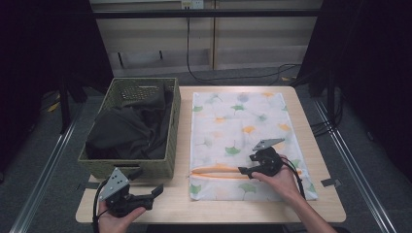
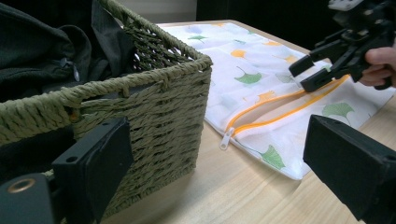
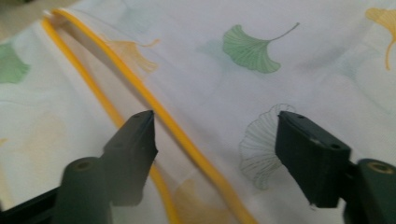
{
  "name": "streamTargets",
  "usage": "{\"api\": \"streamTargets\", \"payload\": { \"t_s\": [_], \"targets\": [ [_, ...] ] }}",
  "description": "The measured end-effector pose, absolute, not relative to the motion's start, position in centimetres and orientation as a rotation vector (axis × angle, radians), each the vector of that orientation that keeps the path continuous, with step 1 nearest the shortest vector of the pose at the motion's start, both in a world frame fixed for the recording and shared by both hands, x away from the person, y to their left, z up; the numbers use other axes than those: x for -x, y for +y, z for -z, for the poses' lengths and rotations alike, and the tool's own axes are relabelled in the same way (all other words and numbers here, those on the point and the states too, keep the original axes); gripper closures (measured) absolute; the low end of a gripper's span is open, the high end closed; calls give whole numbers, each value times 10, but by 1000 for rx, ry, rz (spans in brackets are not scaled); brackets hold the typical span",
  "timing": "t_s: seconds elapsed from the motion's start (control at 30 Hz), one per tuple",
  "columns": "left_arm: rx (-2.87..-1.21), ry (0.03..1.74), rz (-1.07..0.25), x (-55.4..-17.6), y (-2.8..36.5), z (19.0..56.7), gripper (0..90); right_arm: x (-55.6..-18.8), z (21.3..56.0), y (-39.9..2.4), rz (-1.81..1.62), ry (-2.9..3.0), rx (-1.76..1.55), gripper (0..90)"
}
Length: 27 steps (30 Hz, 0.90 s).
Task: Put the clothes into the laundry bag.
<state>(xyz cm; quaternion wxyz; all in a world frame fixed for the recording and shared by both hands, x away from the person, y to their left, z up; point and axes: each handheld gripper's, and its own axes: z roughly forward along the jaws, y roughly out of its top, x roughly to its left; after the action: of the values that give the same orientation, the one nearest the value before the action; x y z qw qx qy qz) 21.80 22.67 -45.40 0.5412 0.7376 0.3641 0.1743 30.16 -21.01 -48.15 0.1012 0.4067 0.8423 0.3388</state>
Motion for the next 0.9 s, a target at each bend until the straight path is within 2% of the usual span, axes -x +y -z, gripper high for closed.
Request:
{"api": "streamTargets", "payload": {
  "t_s": [0.17,0.4,0.47,0.5,0.53,0.57,0.63,0.77,0.87,0.9],
  "targets": [
    [-1751,874,-416,-219,228,455,79,-310,490,-212,-987,2515,-1185,223],
    [-1750,872,-415,-219,230,454,79,-306,498,-205,-908,2541,-1134,195],
    [-1751,871,-413,-219,230,454,79,-305,497,-202,-868,2534,-1122,214],
    [-1747,873,-409,-219,230,455,79,-306,495,-203,-865,2546,-1119,330],
    [-1747,873,-409,-219,230,455,79,-306,495,-203,-865,2546,-1119,330],
    [-1738,881,-399,-222,230,455,79,-309,493,-206,-862,2538,-1138,422],
    [-1738,886,-407,-223,229,454,79,-311,492,-207,-857,2540,-1143,468],
    [-1761,873,-407,-224,225,455,79,-312,492,-207,-849,2532,-1148,498],
    [-1763,861,-405,-223,226,455,79,-314,491,-210,-851,2516,-1174,606],
    [-1761,852,-418,-222,227,455,96,-315,491,-213,-846,2496,-1194,682]
  ]
}}
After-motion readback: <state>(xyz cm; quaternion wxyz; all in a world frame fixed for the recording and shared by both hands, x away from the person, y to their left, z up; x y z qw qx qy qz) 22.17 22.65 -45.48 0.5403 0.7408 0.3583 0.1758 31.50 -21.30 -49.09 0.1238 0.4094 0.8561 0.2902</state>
